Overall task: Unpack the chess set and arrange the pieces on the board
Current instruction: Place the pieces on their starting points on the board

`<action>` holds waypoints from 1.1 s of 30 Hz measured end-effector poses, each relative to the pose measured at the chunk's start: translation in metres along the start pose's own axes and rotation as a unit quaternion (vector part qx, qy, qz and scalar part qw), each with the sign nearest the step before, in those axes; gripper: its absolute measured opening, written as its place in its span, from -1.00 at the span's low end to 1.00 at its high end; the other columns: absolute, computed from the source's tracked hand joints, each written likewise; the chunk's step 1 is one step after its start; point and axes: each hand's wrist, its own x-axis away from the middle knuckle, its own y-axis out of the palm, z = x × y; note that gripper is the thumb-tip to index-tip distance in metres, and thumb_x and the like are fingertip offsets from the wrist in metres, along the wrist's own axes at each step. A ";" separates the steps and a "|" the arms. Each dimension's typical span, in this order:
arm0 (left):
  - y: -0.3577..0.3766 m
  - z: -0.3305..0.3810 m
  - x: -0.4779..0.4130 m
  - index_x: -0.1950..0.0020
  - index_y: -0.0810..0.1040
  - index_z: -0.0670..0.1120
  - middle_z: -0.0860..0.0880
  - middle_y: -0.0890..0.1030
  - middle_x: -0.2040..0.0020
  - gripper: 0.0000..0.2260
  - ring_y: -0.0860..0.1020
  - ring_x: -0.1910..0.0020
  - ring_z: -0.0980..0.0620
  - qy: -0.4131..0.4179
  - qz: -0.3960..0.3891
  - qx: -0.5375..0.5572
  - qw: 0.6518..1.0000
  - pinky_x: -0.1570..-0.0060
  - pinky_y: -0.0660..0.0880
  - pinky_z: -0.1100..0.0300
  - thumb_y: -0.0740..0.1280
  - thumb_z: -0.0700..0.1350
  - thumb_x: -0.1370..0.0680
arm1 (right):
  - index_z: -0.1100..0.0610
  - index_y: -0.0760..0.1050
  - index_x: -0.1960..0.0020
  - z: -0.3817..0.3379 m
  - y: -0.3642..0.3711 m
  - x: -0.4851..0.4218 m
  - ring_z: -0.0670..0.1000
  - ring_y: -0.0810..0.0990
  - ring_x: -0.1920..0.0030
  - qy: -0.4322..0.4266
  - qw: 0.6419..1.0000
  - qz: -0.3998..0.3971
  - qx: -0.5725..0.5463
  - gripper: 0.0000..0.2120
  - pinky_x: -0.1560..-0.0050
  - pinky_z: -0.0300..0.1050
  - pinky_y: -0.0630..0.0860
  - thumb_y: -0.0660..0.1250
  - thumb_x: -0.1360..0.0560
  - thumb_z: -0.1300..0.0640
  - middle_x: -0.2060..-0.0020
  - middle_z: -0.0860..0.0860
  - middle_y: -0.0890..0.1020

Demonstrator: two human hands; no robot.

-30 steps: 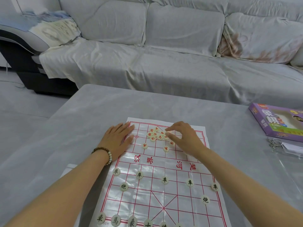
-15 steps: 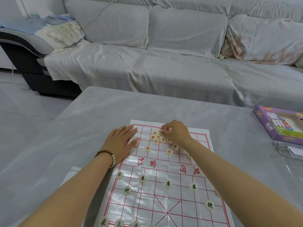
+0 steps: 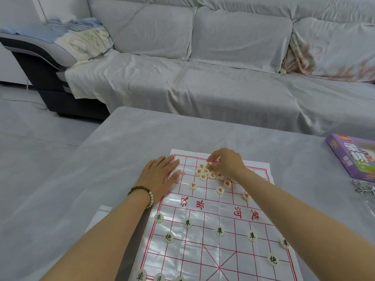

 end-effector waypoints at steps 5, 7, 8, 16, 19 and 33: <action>-0.003 0.003 0.002 -0.52 0.01 0.10 0.10 -0.01 -0.53 -0.49 -0.08 -0.51 0.09 -0.015 -0.001 0.013 1.000 -0.44 -0.18 0.16 -0.15 0.22 -0.59 | 0.04 0.54 0.06 -0.002 0.000 0.005 -0.04 0.58 0.07 -0.035 0.997 0.048 -0.044 -0.88 -0.04 -0.13 0.55 0.43 -0.44 0.07 0.11 -0.04 0.62; -0.002 0.001 0.002 -0.52 0.03 0.09 0.09 0.01 -0.53 -0.51 -0.06 -0.51 0.09 -0.018 0.003 0.022 1.000 -0.45 -0.17 0.15 -0.12 0.18 -0.60 | 0.05 0.57 0.06 -0.007 0.000 0.007 -0.06 0.58 0.09 -0.046 0.993 0.086 -0.070 -0.92 -0.03 -0.18 0.54 0.41 -0.45 0.09 0.12 -0.05 0.63; -0.002 0.001 0.002 -0.52 0.04 0.07 0.08 0.03 -0.53 -0.51 -0.04 -0.51 0.09 -0.024 0.010 0.034 0.999 -0.45 -0.15 0.14 -0.12 0.17 -0.60 | 0.06 0.59 0.05 -0.011 -0.001 0.008 -0.08 0.58 0.11 -0.044 0.988 0.106 -0.103 -0.92 -0.01 -0.23 0.53 0.40 -0.46 0.11 0.11 -0.05 0.64; -0.011 -0.013 0.025 -0.47 0.22 0.00 0.04 0.21 -0.49 -0.59 0.07 -0.49 0.07 -0.080 0.071 0.116 0.987 -0.45 -0.07 0.18 -0.11 0.01 -0.65 | 0.10 0.61 -0.01 -0.065 0.006 0.033 -0.07 0.61 0.10 -0.148 0.973 -0.053 -0.172 -0.85 -0.02 -0.20 0.56 0.41 -0.44 0.22 0.09 -0.01 0.65; -0.009 -0.020 0.034 -0.47 0.22 0.00 0.05 0.20 -0.49 -0.57 0.07 -0.49 0.08 -0.069 0.063 0.078 0.992 -0.45 -0.09 0.19 -0.13 0.04 -0.64 | 0.11 0.63 0.04 -0.078 0.018 0.033 -0.08 0.60 0.12 -0.181 0.971 -0.105 -0.119 -0.87 -0.01 -0.20 0.55 0.41 -0.42 0.24 0.10 -0.01 0.66; -0.008 -0.018 0.037 -0.47 0.21 0.02 0.06 0.19 -0.49 -0.60 0.08 -0.48 0.09 -0.081 0.074 0.066 0.992 -0.44 -0.11 0.20 -0.09 0.01 -0.65 | -0.01 0.58 -0.06 -0.082 0.049 0.044 -0.04 0.53 -0.05 -0.141 0.990 0.026 0.009 -0.72 -0.16 -0.06 0.41 0.38 -0.43 -0.13 -0.03 -0.07 0.59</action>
